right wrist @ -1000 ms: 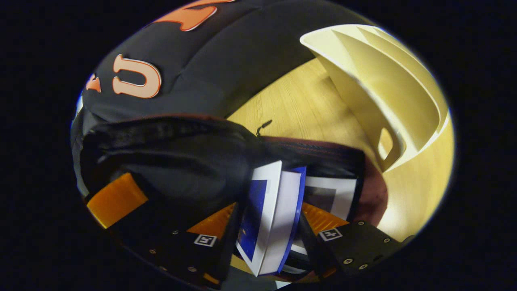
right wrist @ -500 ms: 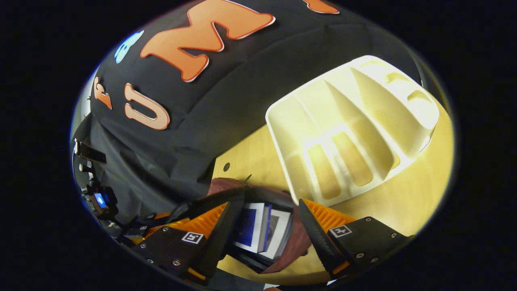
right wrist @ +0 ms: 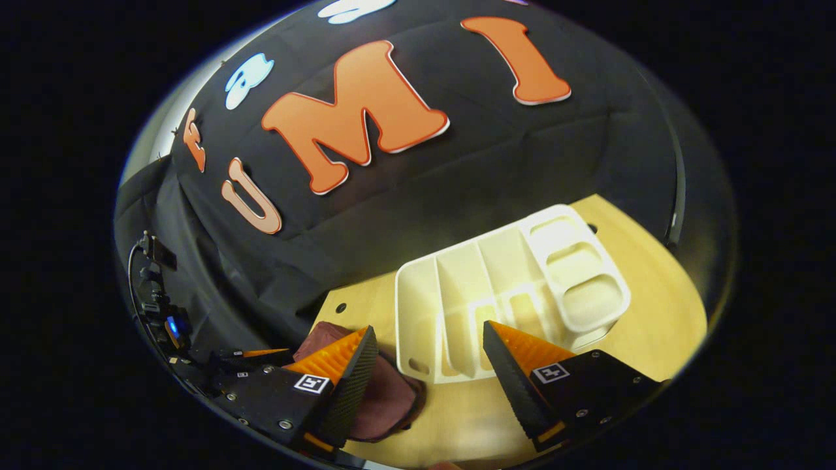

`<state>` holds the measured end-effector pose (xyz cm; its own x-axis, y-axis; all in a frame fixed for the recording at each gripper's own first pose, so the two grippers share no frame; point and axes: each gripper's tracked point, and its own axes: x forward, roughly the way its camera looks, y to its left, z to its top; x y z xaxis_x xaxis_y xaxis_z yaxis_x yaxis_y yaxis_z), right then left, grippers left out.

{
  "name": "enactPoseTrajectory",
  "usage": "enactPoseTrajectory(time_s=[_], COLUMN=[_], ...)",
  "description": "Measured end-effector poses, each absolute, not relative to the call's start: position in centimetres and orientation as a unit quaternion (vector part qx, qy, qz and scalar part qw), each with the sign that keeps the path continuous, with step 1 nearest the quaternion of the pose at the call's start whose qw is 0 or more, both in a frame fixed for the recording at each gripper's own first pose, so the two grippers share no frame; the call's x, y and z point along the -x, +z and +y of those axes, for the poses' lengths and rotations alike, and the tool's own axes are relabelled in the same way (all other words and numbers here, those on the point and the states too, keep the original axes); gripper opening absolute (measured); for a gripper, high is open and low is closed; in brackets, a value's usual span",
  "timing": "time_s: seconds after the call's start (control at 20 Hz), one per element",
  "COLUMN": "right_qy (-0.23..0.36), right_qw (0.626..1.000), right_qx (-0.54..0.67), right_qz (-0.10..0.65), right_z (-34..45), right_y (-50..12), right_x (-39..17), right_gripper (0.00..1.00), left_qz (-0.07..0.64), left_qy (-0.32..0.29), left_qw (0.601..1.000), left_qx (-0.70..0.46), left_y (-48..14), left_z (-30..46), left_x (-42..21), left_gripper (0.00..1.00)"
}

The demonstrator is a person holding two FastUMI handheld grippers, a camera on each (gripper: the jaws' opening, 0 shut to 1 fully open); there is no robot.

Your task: Open the schoolbag, grab two books from the bookshelf and put them into the schoolbag.

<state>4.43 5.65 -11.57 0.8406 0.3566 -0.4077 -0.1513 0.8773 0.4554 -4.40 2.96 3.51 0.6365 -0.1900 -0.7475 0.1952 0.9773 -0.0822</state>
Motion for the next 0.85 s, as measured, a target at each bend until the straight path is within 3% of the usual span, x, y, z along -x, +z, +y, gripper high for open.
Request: enactPoseTrajectory(time_s=[0.4, 0.55, 0.6, 0.85], right_qy=[0.154, 0.151, 0.147, 0.137], right_qw=[0.983, 0.987, 0.988, 0.990], right_qx=[-0.054, -0.034, -0.035, -0.042], right_qz=[0.089, 0.048, 0.032, -0.006], right_z=[-0.5, -1.3, -1.4, -0.1], right_y=[-0.5, 2.1, 3.0, 3.6], right_x=[-3.2, -2.5, -2.4, -1.5], right_gripper=[0.96, 1.00, 0.96, 0.96], left_qz=[0.185, 0.111, 0.091, 0.000], left_qy=[-0.009, 0.005, 0.009, 0.037], left_qw=[0.983, 0.994, 0.996, 0.999], left_qx=[-0.004, -0.008, -0.016, -0.024], left_y=[15.8, 19.4, 20.1, 23.2], left_z=[-1.7, -2.3, -2.3, -1.5], left_x=[2.9, 3.6, 4.3, 5.5], left_gripper=[0.97, 0.97, 0.96, 0.94])
